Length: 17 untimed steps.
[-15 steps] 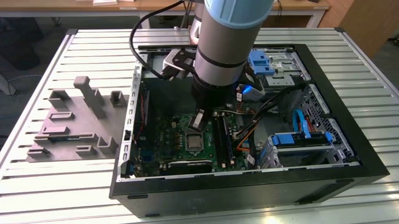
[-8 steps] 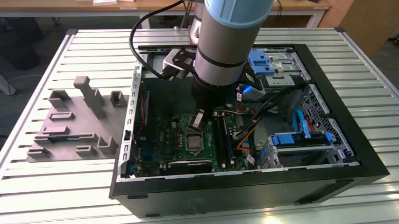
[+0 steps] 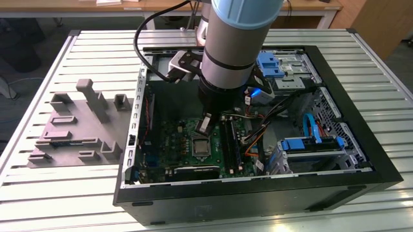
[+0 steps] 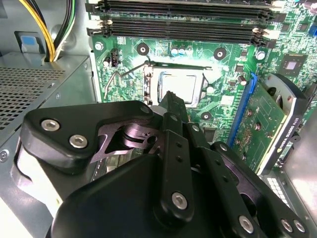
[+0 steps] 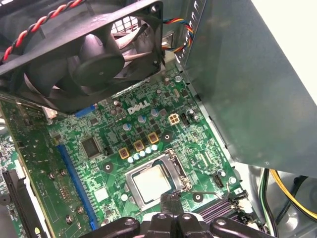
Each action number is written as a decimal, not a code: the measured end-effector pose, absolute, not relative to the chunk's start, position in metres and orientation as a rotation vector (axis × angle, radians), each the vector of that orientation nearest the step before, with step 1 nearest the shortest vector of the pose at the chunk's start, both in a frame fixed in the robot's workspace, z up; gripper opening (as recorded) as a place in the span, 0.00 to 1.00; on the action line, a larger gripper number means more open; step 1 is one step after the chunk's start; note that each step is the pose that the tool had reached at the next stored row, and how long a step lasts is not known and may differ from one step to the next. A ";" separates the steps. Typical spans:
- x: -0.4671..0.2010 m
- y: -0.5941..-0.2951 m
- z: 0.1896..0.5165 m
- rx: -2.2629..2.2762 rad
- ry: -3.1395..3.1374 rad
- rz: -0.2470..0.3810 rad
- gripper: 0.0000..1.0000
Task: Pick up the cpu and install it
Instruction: 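Install the first cpu locking lever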
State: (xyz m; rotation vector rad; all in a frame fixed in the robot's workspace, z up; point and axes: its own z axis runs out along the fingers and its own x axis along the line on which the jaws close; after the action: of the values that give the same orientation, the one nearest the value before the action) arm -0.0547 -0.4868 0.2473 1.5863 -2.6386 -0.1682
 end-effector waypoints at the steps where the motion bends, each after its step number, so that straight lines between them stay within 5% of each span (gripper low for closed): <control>1: -0.055 -0.487 0.247 1.589 -2.642 -0.166 0.11; 17: -0.049 -0.481 0.247 1.604 -2.658 -0.169 0.11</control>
State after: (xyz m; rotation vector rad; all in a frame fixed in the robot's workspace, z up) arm -0.0485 -0.4811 0.2467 1.6042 -2.6584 -0.1685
